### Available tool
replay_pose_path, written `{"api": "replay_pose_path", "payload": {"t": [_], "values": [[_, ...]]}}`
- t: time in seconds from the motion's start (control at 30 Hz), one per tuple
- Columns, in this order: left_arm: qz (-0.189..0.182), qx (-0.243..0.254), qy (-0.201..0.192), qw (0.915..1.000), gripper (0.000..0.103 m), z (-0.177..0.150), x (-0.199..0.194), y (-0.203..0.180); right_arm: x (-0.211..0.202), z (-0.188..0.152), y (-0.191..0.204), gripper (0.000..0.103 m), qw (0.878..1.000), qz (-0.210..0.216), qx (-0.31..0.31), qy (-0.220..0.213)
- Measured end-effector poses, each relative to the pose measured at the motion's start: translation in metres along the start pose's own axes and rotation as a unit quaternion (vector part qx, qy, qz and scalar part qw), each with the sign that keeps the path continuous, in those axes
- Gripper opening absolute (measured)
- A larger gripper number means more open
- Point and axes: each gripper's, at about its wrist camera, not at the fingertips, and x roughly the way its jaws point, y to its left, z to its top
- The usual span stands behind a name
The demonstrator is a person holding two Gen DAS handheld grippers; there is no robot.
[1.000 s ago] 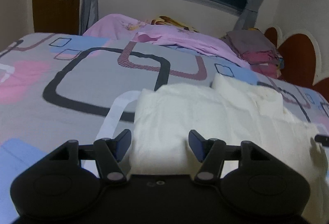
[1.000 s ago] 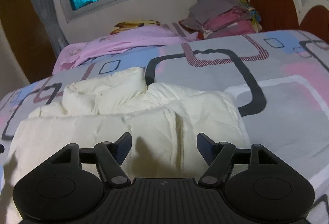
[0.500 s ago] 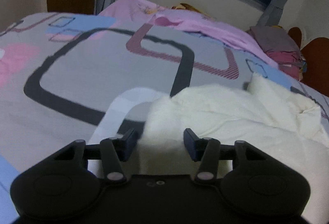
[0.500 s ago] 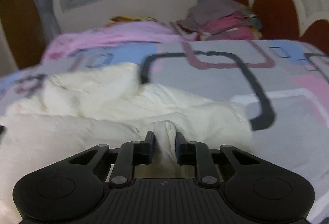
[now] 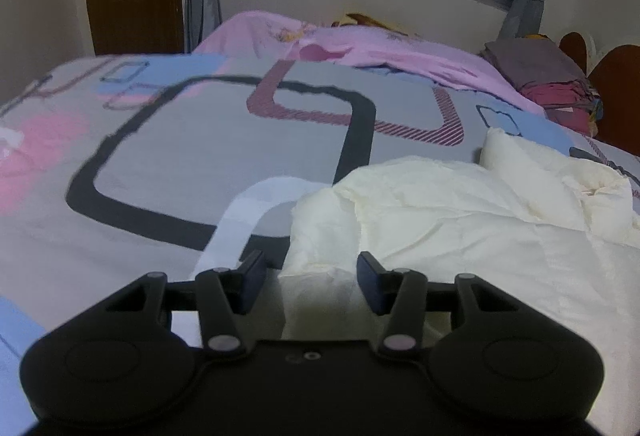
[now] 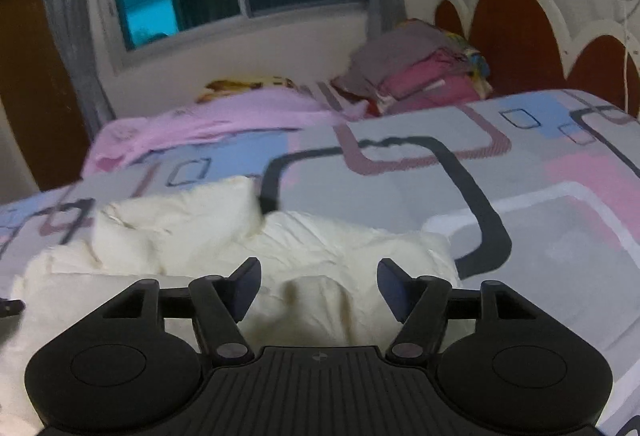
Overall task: Fold large clothes
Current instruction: 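Release the jacket side with the right tool and smooth the fold with the left tool, then move both open tools over the jacket hem edge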
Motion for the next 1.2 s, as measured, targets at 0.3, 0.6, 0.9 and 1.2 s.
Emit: {"api": "replay_pose_path", "payload": {"t": [0.3,0.6,0.9,1.2], "values": [[-0.025,0.008,-0.021,0.9994,0.050,0.000,-0.042,-0.022,-0.019,-0.015,0.040,0.053,0.994,0.017,-0.102,-0.017],[-0.043,0.020,0.000,0.9989,0.050,-0.039,-0.059,-0.039,-0.021,-0.051,0.031,0.050,0.992,0.008,-0.126,0.016],[-0.014,0.042,0.017,0.9989,0.052,-0.061,-0.039,-0.043,0.007,-0.072,0.011,0.050,0.992,-0.007,-0.101,0.071],[-0.002,0.028,0.015,0.9995,0.063,-0.057,-0.059,-0.047,-0.008,-0.052,-0.005,0.050,0.993,0.044,-0.067,0.090]]}}
